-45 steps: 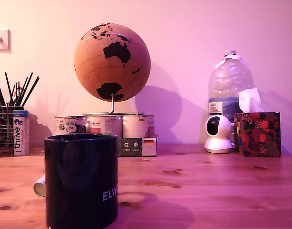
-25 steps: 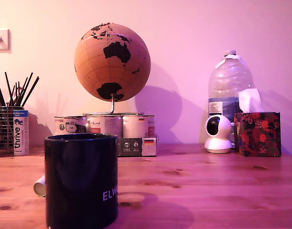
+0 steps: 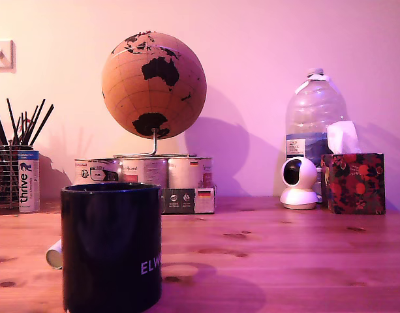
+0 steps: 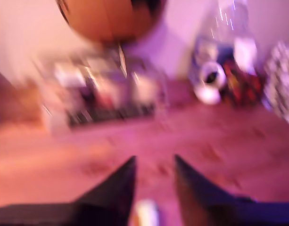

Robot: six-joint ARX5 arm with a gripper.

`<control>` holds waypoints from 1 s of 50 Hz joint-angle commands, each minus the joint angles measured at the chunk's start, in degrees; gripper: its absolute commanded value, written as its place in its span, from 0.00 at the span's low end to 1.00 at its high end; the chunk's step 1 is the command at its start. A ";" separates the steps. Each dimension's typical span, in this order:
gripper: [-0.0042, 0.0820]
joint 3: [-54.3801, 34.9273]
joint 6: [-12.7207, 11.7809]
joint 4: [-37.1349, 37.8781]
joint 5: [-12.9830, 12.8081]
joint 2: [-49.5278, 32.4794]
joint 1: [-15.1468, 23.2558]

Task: Pick up the coffee capsules from the table one by one and drop them inside the nearest coffee cup

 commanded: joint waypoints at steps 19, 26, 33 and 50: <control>0.65 -0.83 2.67 4.68 -3.80 16.13 -7.10; 0.65 -0.92 3.91 8.90 -7.43 20.57 -9.20; 0.65 -2.54 6.14 14.47 -9.68 23.08 -10.71; 0.65 -9.35 6.32 25.42 -10.84 26.23 -11.67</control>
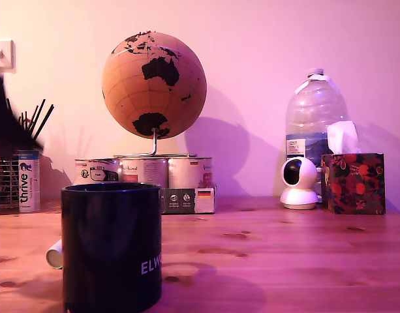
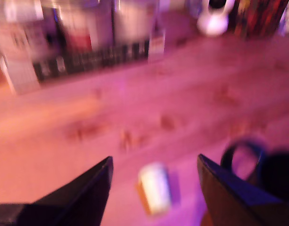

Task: Pick up the coffee capsules from the table one by one and drop them inside the nearest coffee cup

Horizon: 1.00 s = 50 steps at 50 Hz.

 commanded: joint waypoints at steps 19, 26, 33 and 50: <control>0.75 -0.70 0.22 6.69 -0.20 8.79 -2.78; 0.75 -0.68 -1.79 8.85 -1.79 12.57 -3.10; 0.75 -0.66 -2.10 10.21 -3.13 15.67 -3.10; 0.75 2.10 -5.05 10.64 -2.80 23.61 -3.10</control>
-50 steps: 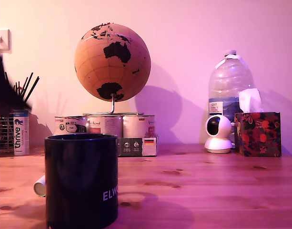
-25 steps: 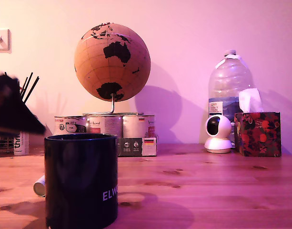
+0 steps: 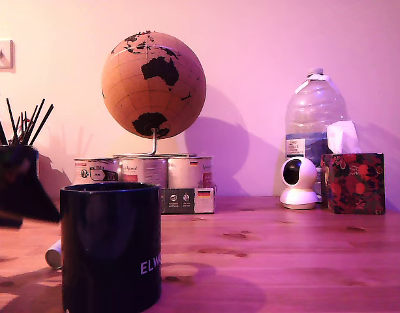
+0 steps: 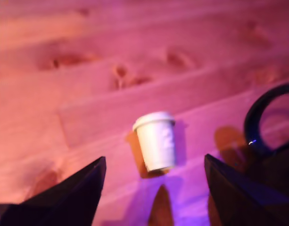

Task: Pick up the coffee capsules from the table one by one and drop them inside the nearest coffee cup

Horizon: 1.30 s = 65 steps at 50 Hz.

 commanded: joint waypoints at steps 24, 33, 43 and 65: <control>0.75 8.31 0.09 -1.31 0.94 12.76 -0.11; 0.75 10.91 0.15 -2.89 0.96 16.04 -0.11; 0.75 13.38 0.44 -5.38 1.20 19.54 -0.22; 0.71 13.79 0.48 -7.67 1.33 20.61 -0.22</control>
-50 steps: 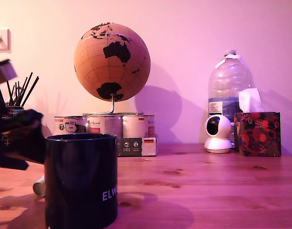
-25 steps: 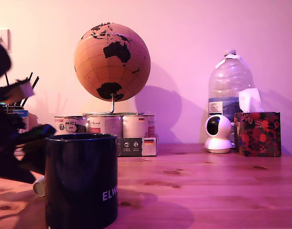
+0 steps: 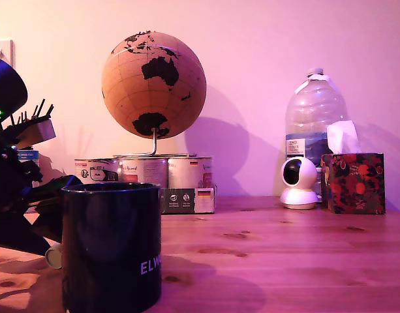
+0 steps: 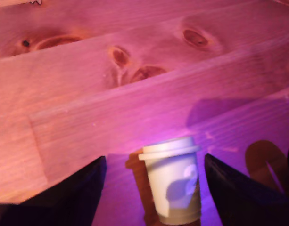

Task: Pick up the coffee capsules from the table one by one and drop them inside the nearest coffee cup

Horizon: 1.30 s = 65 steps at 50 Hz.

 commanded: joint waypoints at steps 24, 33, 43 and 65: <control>0.17 -0.44 0.22 -1.14 1.92 0.39 -0.22; 0.17 -0.44 0.22 -3.54 2.73 -4.59 -0.22; 0.17 -0.44 0.24 -8.57 2.73 -11.34 -0.22; 0.17 -0.42 0.20 -18.23 8.44 -26.77 -1.05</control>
